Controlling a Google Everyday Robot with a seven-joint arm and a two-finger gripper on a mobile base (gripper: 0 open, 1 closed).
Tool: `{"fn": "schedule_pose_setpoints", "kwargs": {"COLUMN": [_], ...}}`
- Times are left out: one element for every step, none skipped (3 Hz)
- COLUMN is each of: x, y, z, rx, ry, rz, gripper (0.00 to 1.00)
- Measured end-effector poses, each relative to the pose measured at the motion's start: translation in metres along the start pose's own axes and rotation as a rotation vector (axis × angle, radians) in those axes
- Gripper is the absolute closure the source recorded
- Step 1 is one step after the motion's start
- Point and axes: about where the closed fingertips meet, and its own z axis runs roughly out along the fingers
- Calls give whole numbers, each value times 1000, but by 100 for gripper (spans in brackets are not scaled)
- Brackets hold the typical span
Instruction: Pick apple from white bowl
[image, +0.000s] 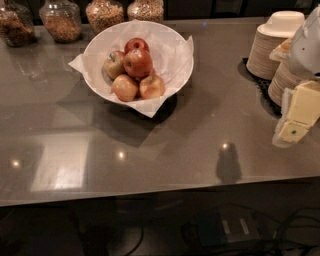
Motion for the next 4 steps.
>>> {"fn": "schedule_pose_setpoints", "kwargs": {"x": [0,-5,-23,-54], "y": [0,-3,-18,-43], "z": [0,0,6,17], "rx": [0,11,26,43], "ry": [0,-28,-124,-250], "rz": [0,0,7,26], "gripper": [0,0,0,0]}}
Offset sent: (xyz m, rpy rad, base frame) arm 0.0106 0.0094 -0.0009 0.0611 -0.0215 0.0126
